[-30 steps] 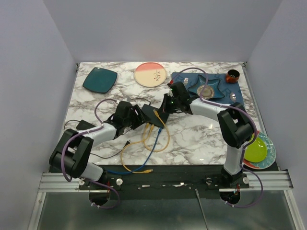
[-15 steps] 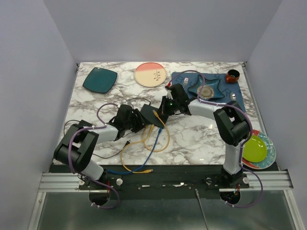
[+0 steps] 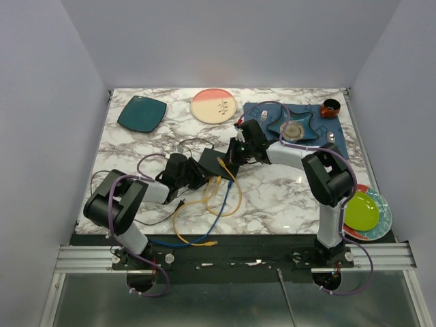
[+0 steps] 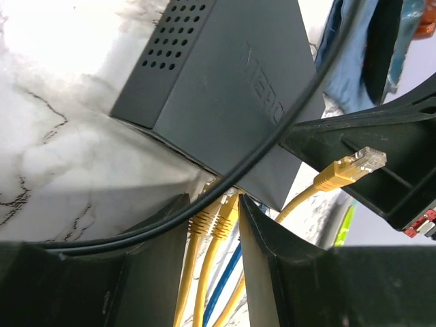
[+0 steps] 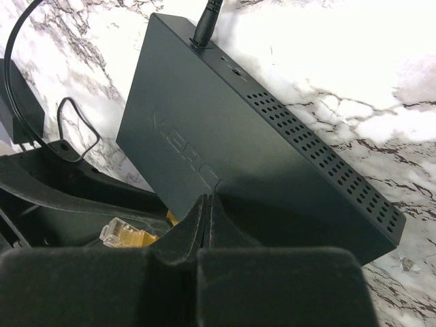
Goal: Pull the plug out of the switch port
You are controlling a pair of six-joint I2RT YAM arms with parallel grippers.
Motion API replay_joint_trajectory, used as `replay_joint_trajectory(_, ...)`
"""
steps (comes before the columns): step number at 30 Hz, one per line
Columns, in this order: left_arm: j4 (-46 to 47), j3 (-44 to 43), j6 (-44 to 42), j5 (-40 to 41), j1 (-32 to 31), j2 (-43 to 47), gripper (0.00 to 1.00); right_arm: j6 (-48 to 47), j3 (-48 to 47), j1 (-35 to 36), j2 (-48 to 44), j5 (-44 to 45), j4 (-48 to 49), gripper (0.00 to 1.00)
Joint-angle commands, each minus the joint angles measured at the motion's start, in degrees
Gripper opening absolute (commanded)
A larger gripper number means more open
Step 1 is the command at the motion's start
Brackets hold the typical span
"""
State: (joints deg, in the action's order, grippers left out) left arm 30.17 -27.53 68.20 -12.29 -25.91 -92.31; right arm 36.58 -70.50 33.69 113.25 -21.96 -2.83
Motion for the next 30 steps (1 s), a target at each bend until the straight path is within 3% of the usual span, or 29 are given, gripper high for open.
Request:
replay_joint_trajectory(1, 5.86, 2.74, 4.21, 1.04, -0.02, -1.91, 0.48, 0.42, 0.89, 0.23, 1.27, -1.16, 0.55, 0.01)
replay_joint_trajectory(6, 13.05, 5.64, 7.11, -0.35, 0.69, -4.44, 0.51, 0.6, 0.98, 0.23, 1.88, -1.33, 0.46, 0.01)
replay_joint_trajectory(12, 33.51, 10.47, 14.22, -2.73, 1.04, -12.61, 0.58, 0.43, 0.98, 0.23, 1.97, -1.42, 0.55, 0.01)
replay_joint_trajectory(16, 39.25, 11.53, 16.52, -3.44, 1.13, -16.58, 0.57, 0.42, 0.98, 0.23, 1.89, -1.42, 0.55, 0.01)
replay_joint_trajectory(21, 38.65, 10.92, 16.0, -3.35, 1.21, -17.2, 0.54, 0.34, 1.07, 0.23, 1.97, -1.34, 0.63, 0.01)
replay_joint_trajectory(30, 28.72, 8.72, 12.22, -1.25, 1.21, -14.48, 0.44, 0.43, 0.72, 0.23, 2.59, -1.42, 0.63, 0.01)
